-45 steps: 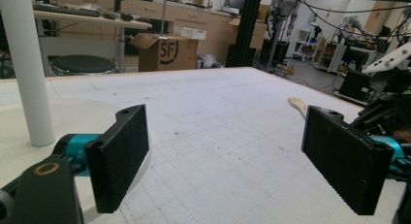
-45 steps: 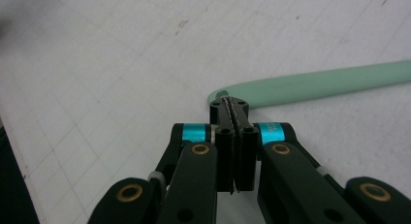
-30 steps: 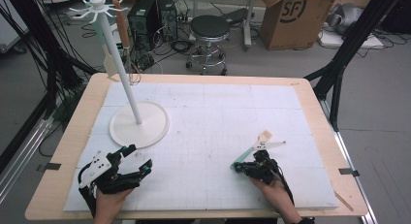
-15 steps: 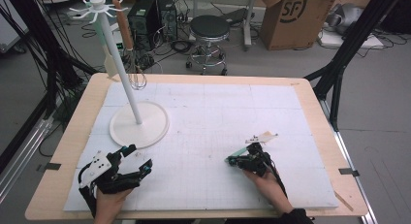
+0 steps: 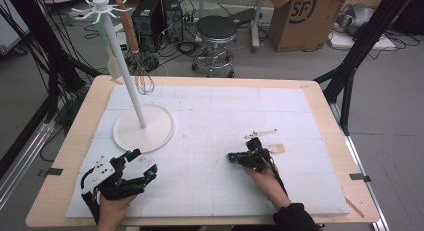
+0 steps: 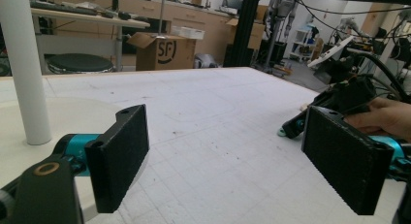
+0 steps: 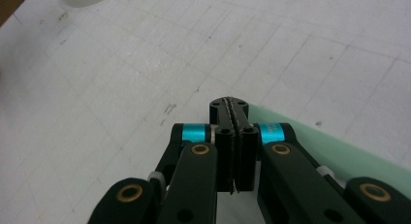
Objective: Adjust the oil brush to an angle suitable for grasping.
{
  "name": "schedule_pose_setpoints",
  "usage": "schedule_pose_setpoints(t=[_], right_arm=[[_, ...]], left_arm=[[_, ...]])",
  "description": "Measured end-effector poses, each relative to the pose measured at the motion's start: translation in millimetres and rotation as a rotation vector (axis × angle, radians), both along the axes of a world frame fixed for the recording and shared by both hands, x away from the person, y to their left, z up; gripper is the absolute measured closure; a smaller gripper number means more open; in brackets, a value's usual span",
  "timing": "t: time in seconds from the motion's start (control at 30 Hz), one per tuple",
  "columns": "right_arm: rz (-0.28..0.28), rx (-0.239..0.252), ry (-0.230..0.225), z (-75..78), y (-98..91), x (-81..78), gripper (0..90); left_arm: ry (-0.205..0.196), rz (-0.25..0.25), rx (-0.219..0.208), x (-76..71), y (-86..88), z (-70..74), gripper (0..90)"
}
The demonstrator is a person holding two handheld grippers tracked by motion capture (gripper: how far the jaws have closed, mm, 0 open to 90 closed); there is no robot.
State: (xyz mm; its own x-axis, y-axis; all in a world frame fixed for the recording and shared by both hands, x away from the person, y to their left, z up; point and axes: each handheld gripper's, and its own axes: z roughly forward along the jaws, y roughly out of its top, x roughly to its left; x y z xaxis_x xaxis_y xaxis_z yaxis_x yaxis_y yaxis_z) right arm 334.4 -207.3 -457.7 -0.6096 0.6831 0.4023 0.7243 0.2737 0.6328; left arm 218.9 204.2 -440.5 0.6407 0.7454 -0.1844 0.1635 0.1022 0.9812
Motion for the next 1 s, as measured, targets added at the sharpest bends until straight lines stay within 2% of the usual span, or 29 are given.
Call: schedule_pose_setpoints(t=[0.27,0.47,0.53,0.63,0.77,1.0], right_arm=[[-0.005,-0.024,-0.019,1.0,13.3,13.9,89.8],[-0.014,-0.013,-0.025,-0.5,13.5,17.4,89.8],[-0.021,0.004,-0.013,-1.1,12.4,18.5,89.8],[-0.033,0.014,-0.012,-0.1,10.1,18.3,89.7],[-0.072,0.043,-0.039,9.3,-3.3,16.6,89.7],[-0.156,0.01,-0.041,14.7,-41.0,12.3,89.7]], left_arm=[[0.001,0.0,-0.001,0.0,0.5,-0.1,18.0],[0.002,0.002,-0.008,-0.5,0.7,-0.2,18.0],[-0.003,0.003,-0.022,-1.2,0.9,0.4,18.0],[0.004,0.005,-0.014,-0.4,1.3,0.0,18.0],[0.002,0.003,-0.016,-1.1,1.5,-0.1,17.9],[-0.001,0.009,-0.024,-2.1,3.0,0.4,18.0]])
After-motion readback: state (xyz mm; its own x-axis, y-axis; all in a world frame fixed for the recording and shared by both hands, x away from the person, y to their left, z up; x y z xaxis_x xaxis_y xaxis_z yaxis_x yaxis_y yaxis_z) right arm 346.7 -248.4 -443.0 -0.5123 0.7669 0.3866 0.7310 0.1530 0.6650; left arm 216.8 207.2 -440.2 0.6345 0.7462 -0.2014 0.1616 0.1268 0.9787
